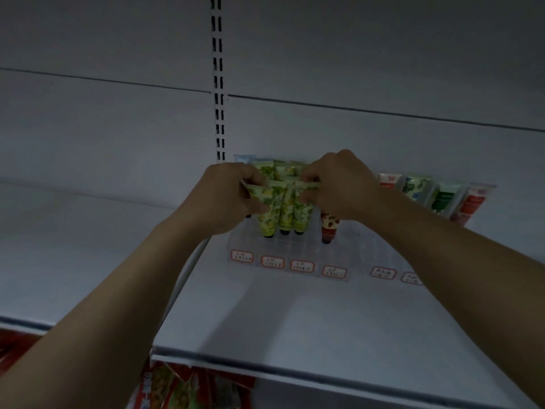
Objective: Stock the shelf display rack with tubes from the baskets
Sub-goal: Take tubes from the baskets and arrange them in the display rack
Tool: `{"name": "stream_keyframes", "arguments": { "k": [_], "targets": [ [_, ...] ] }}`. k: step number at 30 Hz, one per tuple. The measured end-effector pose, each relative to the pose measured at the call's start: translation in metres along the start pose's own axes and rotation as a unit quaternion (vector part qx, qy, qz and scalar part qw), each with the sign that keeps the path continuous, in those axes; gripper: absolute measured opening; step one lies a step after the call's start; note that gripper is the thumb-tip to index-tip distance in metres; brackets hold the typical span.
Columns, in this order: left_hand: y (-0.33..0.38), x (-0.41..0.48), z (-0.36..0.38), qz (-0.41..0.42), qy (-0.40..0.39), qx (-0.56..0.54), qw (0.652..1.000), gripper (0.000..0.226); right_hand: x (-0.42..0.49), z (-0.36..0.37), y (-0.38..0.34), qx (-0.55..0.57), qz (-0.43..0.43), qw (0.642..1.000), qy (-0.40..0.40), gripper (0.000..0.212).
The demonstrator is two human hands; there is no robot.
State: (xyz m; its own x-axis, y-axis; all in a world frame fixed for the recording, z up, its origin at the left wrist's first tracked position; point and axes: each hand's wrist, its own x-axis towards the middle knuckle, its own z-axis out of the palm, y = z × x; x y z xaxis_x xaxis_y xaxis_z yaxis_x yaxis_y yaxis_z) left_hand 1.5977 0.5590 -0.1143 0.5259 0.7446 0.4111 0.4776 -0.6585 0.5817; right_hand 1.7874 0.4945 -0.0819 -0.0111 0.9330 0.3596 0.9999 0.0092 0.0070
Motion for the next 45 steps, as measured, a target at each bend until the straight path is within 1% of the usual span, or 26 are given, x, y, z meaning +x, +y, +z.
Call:
{"name": "stream_keyframes", "arguments": {
  "k": [6, 11, 15, 18, 22, 24, 26, 28, 30, 36, 40, 45],
  "targets": [
    [-0.002, -0.002, 0.006, -0.004, 0.031, -0.016, 0.999, 0.030, -0.002, 0.009, -0.001, -0.021, -0.012, 1.000, 0.006, 0.039],
    [0.000, -0.004, 0.012, 0.059, 0.028, 0.012, 0.998, 0.031, -0.004, 0.015, -0.003, -0.050, -0.021, 0.998, 0.022, 0.037],
    [0.003, -0.003, 0.013, 0.084, 0.030, 0.061, 0.994, 0.029, -0.005, 0.013, -0.005, -0.075, -0.025, 0.997, 0.016, 0.035],
    [0.002, -0.001, 0.014, 0.110, 0.045, 0.098, 0.988, 0.030, -0.006, 0.013, -0.008, -0.112, -0.023, 0.993, 0.021, 0.025],
    [-0.002, 0.000, 0.011, 0.134, 0.025, 0.150, 0.979, 0.030, -0.012, 0.015, -0.010, -0.138, -0.014, 0.990, 0.039, 0.020],
    [-0.003, -0.002, 0.010, 0.133, 0.030, 0.156, 0.978, 0.030, -0.017, 0.014, -0.011, -0.121, 0.008, 0.990, 0.078, 0.025],
    [-0.004, -0.004, 0.011, 0.127, 0.043, 0.147, 0.980, 0.030, -0.028, 0.013, -0.008, -0.072, 0.032, 0.985, 0.154, 0.035],
    [-0.003, -0.005, 0.013, 0.109, 0.053, 0.135, 0.983, 0.029, -0.043, 0.015, -0.004, -0.018, 0.057, 0.972, 0.229, 0.040],
    [0.001, -0.005, 0.014, 0.103, 0.061, 0.125, 0.985, 0.028, -0.059, 0.019, -0.003, 0.000, 0.066, 0.967, 0.247, 0.038],
    [0.025, 0.002, 0.015, 0.067, 0.041, 0.121, 0.990, 0.024, -0.079, 0.031, -0.006, 0.029, 0.057, 0.975, 0.213, 0.034],
    [0.031, 0.005, 0.019, 0.048, 0.051, 0.113, 0.991, 0.023, -0.070, 0.033, -0.012, 0.036, 0.054, 0.977, 0.205, 0.030],
    [0.028, 0.008, 0.020, 0.025, 0.058, 0.097, 0.993, 0.024, -0.063, 0.041, -0.011, 0.046, 0.060, 0.982, 0.171, 0.025]
  ]
}}
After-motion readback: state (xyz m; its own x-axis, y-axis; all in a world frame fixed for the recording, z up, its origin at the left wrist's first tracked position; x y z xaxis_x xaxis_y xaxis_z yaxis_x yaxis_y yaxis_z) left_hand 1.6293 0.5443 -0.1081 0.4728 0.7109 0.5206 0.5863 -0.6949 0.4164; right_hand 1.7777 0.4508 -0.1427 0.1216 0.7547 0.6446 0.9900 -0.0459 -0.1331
